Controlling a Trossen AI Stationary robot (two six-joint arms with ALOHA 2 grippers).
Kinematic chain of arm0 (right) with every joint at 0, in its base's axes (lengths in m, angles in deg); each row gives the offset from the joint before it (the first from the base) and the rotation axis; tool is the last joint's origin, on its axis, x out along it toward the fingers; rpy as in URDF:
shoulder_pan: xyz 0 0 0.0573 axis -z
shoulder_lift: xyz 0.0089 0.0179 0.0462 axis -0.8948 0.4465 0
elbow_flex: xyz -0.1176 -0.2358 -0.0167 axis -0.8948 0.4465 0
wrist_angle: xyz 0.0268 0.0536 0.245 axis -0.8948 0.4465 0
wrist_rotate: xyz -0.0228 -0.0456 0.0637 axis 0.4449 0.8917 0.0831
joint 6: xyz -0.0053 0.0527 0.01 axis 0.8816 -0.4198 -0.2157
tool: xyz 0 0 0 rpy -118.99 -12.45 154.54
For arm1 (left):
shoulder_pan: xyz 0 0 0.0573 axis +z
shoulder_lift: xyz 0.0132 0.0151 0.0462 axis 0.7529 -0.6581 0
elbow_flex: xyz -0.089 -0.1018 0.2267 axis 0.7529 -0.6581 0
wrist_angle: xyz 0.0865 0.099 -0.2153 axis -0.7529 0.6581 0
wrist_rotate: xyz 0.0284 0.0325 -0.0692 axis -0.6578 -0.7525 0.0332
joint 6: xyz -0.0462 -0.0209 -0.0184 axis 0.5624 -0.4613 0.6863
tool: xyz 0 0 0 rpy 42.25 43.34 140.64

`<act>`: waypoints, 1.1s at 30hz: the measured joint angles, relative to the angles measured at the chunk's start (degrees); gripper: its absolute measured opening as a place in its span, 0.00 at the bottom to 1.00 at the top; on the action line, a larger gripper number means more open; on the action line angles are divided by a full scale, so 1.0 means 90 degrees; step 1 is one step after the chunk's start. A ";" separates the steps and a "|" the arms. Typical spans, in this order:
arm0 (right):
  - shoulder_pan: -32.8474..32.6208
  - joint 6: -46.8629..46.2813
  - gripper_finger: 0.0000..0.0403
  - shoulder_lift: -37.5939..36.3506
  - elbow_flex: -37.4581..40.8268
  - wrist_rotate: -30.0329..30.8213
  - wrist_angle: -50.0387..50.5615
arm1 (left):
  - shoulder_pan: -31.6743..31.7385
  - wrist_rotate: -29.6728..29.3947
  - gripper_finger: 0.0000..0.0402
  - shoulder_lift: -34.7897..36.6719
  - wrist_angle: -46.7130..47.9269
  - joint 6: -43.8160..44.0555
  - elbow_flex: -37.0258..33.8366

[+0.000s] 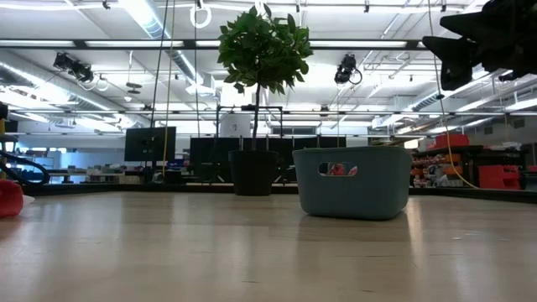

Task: Pick and placing Produce into tupperware
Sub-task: Return to Home Position

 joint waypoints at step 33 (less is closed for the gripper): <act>0.0001 -0.0005 0.49 0.0000 -0.0006 0.0002 0.0046 | 0.0002 -0.0360 0.40 0.0052 -0.0170 -0.1345 -0.1361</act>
